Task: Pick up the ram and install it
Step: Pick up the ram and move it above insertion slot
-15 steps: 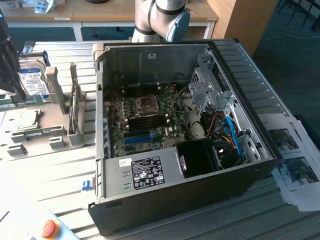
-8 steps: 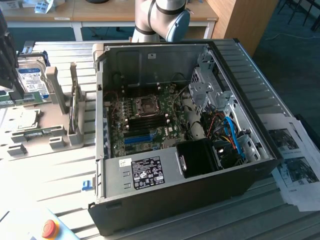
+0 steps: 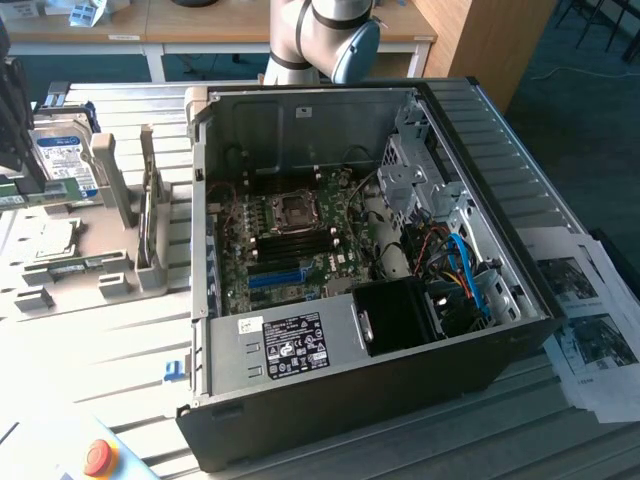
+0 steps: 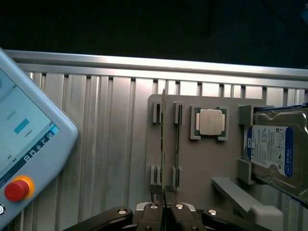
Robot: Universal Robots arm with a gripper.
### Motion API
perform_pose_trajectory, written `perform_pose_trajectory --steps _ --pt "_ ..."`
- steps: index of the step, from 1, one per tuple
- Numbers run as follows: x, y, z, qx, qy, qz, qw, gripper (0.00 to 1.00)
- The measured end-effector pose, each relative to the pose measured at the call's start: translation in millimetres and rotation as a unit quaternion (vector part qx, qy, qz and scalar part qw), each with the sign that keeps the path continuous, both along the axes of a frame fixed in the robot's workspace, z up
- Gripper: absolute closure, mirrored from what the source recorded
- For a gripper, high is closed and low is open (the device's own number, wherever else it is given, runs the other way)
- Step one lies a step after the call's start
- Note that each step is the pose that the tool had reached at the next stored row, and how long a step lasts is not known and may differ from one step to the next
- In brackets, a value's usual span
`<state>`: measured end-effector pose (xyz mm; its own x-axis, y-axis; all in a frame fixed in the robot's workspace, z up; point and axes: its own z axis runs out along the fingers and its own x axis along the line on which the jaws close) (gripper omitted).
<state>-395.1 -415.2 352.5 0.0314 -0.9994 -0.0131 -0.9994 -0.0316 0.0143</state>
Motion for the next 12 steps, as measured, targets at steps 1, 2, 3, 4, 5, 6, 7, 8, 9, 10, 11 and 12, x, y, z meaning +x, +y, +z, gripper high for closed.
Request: perform_pose_trajectory --steps 1,2,3,4,5,6,7,8,9,10,11,12 --pt "0.0 0.0 1.2 0.0000 0.0000 0.000 1.0000 0.88" --pt "0.0 0.0 2.5 0.0000 0.0000 -0.001 1.0000 0.88" --pt "0.0 0.0 3.7 0.0000 0.0000 -0.001 1.0000 0.88" --pt "0.0 0.0 5.0 0.0001 -0.0001 -0.001 1.0000 0.88" --pt "0.0 0.0 6.5 0.0000 0.0000 -0.001 1.0000 0.88" --pt "0.0 0.0 8.0 0.0000 0.0000 -0.002 1.0000 0.88" --pt "0.0 0.0 9.5 0.0000 0.0000 -0.002 1.0000 0.88" --pt "0.0 0.0 10.9 0.0000 -0.0001 -0.002 1.0000 0.88" --pt "0.0 0.0 12.3 0.0000 0.0000 -0.002 1.0000 0.88" --pt "0.0 0.0 13.6 0.0000 0.0000 -0.003 1.0000 0.88" --pt "0.0 0.0 15.0 -0.0001 0.0000 -0.003 1.0000 0.88" --pt "0.0 0.0 16.5 -0.0001 0.0000 -0.003 1.0000 0.88"
